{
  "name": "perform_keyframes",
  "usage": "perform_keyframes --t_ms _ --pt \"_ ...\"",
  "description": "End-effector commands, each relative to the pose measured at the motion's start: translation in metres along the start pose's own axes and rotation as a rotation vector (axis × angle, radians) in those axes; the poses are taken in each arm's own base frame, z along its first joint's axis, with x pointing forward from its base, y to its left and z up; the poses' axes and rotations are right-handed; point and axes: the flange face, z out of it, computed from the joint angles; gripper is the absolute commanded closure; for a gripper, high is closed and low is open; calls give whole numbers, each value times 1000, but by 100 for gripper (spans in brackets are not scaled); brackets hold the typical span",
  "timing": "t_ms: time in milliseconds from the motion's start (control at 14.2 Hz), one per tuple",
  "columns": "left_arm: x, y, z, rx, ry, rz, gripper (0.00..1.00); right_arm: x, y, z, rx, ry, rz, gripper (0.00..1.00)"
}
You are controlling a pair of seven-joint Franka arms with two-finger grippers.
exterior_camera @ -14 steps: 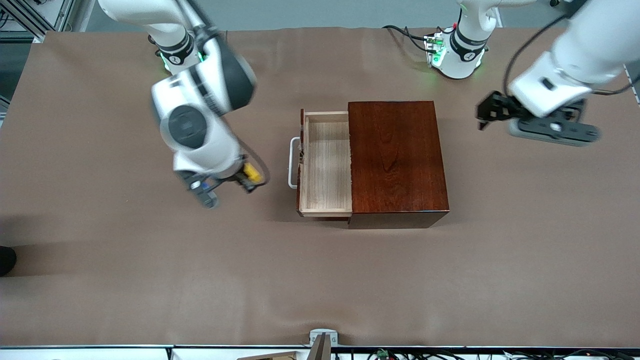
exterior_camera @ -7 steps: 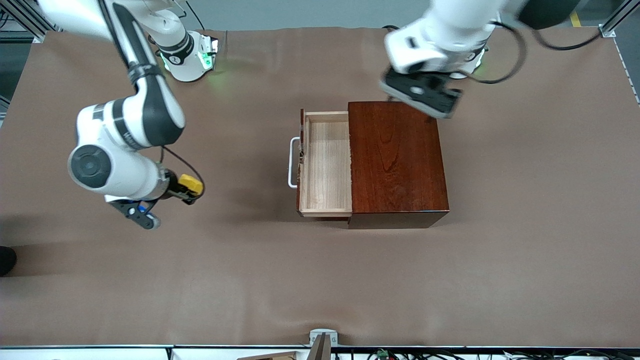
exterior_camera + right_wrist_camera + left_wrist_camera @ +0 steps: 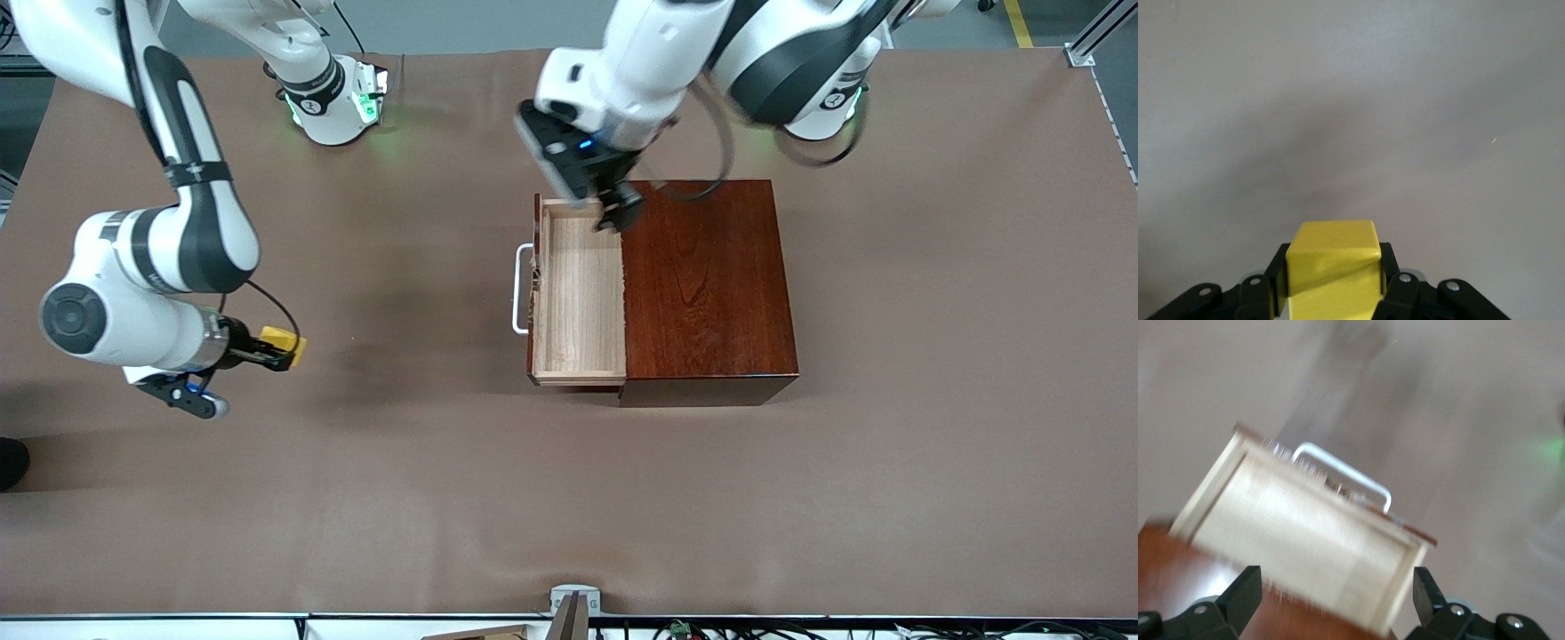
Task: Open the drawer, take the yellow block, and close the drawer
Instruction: 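Set the cube on the table with the right gripper while left pushes drawer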
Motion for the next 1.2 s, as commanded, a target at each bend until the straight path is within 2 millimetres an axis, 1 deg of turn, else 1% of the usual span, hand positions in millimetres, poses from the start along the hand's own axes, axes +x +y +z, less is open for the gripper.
perform_keyframes --t_ms 0,211,282,352,422,493,563,633,774,845,1056,1126 --pt "33 -8 57 11 64 133 0 11 28 4 6 23 -63 100" --pt "46 -16 123 17 110 163 0 30 52 21 4 42 -107 100" --pt "48 -14 142 44 106 187 0 36 56 28 6 49 -104 100" --pt "48 -17 161 70 96 215 0 40 58 37 6 56 -103 100" --pt "49 -11 181 94 90 277 0 46 66 49 3 52 -107 100" --pt "49 -4 199 114 78 319 0 51 74 56 2 55 -145 100" --pt "48 1 213 128 58 330 0 54 78 63 1 62 -197 100" --pt "48 4 218 138 47 337 0 55 78 70 -2 64 -232 100" --pt "45 2 220 130 29 322 0 51 75 82 -4 65 -256 100" --pt "43 1 220 118 4 312 0 48 72 91 -5 82 -262 100" --pt "34 -7 213 107 -76 297 0 38 75 120 1 161 -265 100" --pt "32 -9 209 108 -92 294 0 37 75 123 -1 166 -265 87"
